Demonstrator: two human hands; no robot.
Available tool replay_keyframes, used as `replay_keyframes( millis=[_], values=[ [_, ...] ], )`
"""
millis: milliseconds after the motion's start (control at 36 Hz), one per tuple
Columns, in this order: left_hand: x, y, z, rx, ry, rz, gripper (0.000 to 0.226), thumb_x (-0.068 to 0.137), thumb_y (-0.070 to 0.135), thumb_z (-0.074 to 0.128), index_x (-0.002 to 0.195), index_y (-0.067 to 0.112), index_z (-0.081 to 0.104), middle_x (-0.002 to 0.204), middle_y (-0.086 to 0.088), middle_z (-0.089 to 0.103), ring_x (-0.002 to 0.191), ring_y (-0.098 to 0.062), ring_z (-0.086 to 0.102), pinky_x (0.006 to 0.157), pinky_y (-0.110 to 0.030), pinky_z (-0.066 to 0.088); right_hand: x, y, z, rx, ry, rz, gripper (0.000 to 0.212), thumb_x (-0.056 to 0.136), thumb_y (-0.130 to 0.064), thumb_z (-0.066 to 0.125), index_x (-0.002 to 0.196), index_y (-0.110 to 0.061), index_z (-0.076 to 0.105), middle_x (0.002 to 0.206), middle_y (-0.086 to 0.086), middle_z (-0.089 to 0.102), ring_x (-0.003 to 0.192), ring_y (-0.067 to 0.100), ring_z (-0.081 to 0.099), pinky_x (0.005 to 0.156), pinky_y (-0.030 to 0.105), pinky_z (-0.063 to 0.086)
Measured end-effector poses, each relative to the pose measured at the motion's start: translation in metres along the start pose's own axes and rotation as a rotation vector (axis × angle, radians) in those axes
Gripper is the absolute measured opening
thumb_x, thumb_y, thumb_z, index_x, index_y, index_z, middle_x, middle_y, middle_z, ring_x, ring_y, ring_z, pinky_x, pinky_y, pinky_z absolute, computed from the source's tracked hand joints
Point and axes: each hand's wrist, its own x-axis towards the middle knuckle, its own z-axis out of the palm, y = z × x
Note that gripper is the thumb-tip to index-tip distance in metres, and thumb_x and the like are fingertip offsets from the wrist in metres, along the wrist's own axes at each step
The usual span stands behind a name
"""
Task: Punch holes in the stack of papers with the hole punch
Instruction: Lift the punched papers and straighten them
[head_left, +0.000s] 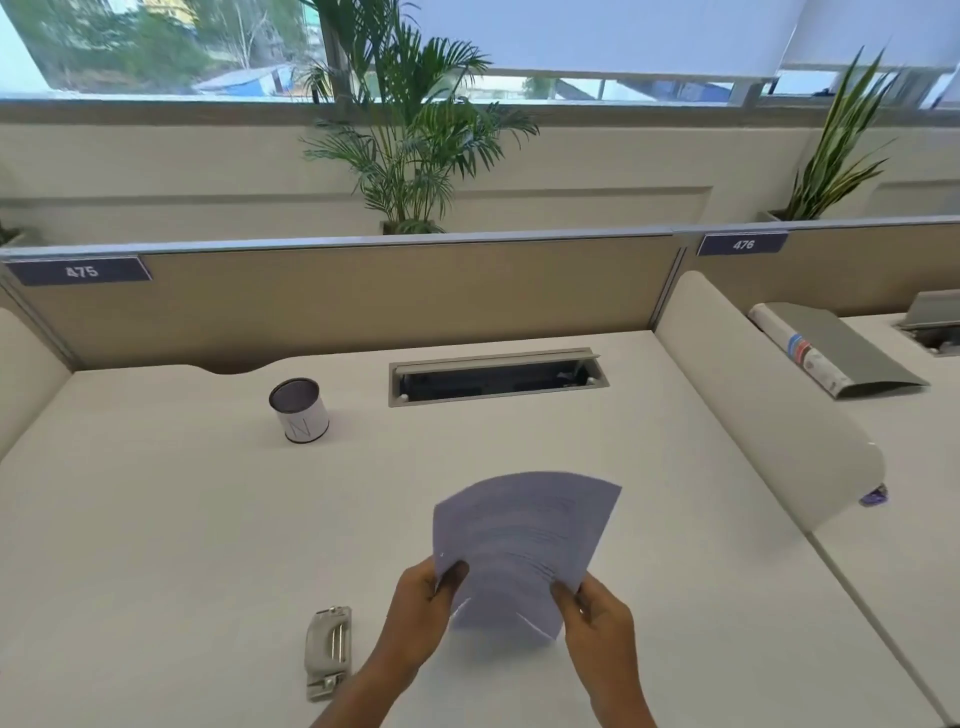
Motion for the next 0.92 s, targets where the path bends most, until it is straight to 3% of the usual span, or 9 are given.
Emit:
replay_keyframes(
  millis=[139,278,361,417,500,556,667,806,917],
  values=[
    [0.0,0.004,-0.007,-0.1,0.008,-0.026,0.022,0.106,0.028,0.062,0.108,0.035,0.083,0.109,0.007,0.085,0.101,-0.016,0.08,0.087,-0.03,0.064,0.01,-0.008,-0.018,0.05,-0.094,0.03,0.029,0.095,-0.008,0.078,0.095,-0.037,0.082,0.093,-0.007,0.085,0.086,0.014,0.081,0.071,0.014,0.058],
    [0.0,0.013,-0.013,-0.332,0.114,-0.076,0.023,0.095,0.031,0.071,0.113,0.024,0.084,0.115,-0.002,0.084,0.105,-0.022,0.08,0.086,-0.034,0.066,0.02,-0.012,-0.039,0.231,-0.263,0.161,0.021,0.084,-0.019,0.088,0.104,-0.022,0.085,0.104,0.012,0.085,0.101,0.034,0.08,0.085,0.035,0.067],
    [0.0,0.015,-0.012,-0.475,0.157,-0.125,0.032,0.093,0.028,0.073,0.119,0.011,0.079,0.117,-0.009,0.083,0.106,-0.031,0.08,0.092,-0.053,0.066,0.019,-0.006,-0.037,0.419,-0.237,0.253,0.039,0.069,-0.016,0.093,0.105,-0.007,0.085,0.102,0.03,0.08,0.087,0.038,0.081,0.08,0.041,0.068],
    [-0.001,0.019,-0.008,-0.564,0.193,-0.143,0.034,0.091,0.026,0.072,0.121,0.011,0.076,0.115,-0.011,0.083,0.102,-0.031,0.081,0.088,-0.054,0.067,0.012,-0.006,-0.024,0.512,-0.203,0.307,0.031,0.069,-0.006,0.089,0.099,0.0,0.083,0.097,0.035,0.078,0.078,0.036,0.079,0.073,0.043,0.068],
    [-0.005,0.025,0.003,-0.71,0.224,-0.188,0.024,0.098,0.011,0.067,0.121,0.014,0.075,0.113,-0.011,0.084,0.098,-0.032,0.082,0.079,-0.05,0.068,-0.003,-0.01,0.002,0.568,-0.185,0.337,0.015,0.087,0.007,0.076,0.095,-0.003,0.084,0.098,0.031,0.08,0.078,0.037,0.08,0.069,0.045,0.067],
    [-0.007,0.024,0.009,-0.776,0.203,-0.225,0.024,0.1,0.006,0.065,0.12,0.015,0.075,0.112,-0.011,0.084,0.095,-0.031,0.083,0.075,-0.049,0.068,-0.009,-0.014,0.015,0.54,-0.151,0.335,0.015,0.086,-0.002,0.082,0.1,-0.006,0.085,0.097,0.026,0.082,0.085,0.04,0.081,0.07,0.043,0.067],
    [-0.008,0.015,0.008,-0.752,0.186,-0.246,0.024,0.094,0.004,0.071,0.116,0.013,0.074,0.107,-0.012,0.085,0.091,-0.028,0.084,0.07,-0.045,0.068,-0.01,-0.024,0.024,0.419,-0.004,0.272,0.018,0.08,-0.008,0.089,0.098,-0.007,0.085,0.083,0.022,0.082,0.065,0.037,0.078,0.056,0.033,0.064],
    [0.001,0.007,-0.017,-0.737,0.247,-0.212,0.021,0.09,-0.003,0.075,0.109,0.006,0.075,0.101,-0.016,0.085,0.085,-0.031,0.084,0.067,-0.045,0.068,-0.005,-0.034,0.005,0.262,0.036,0.243,0.012,0.083,-0.005,0.088,0.092,0.0,0.081,0.061,0.009,0.078,0.04,0.009,0.066,0.044,0.017,0.053],
    [0.01,0.009,-0.045,-0.665,0.351,-0.181,0.042,0.072,0.016,0.089,0.111,0.015,0.075,0.104,-0.006,0.086,0.089,-0.029,0.084,0.077,-0.048,0.068,0.004,-0.044,-0.013,0.197,0.026,0.256,0.009,0.086,-0.004,0.085,0.094,-0.004,0.08,0.076,0.002,0.084,0.064,0.014,0.08,0.057,0.02,0.061]
  ],
)
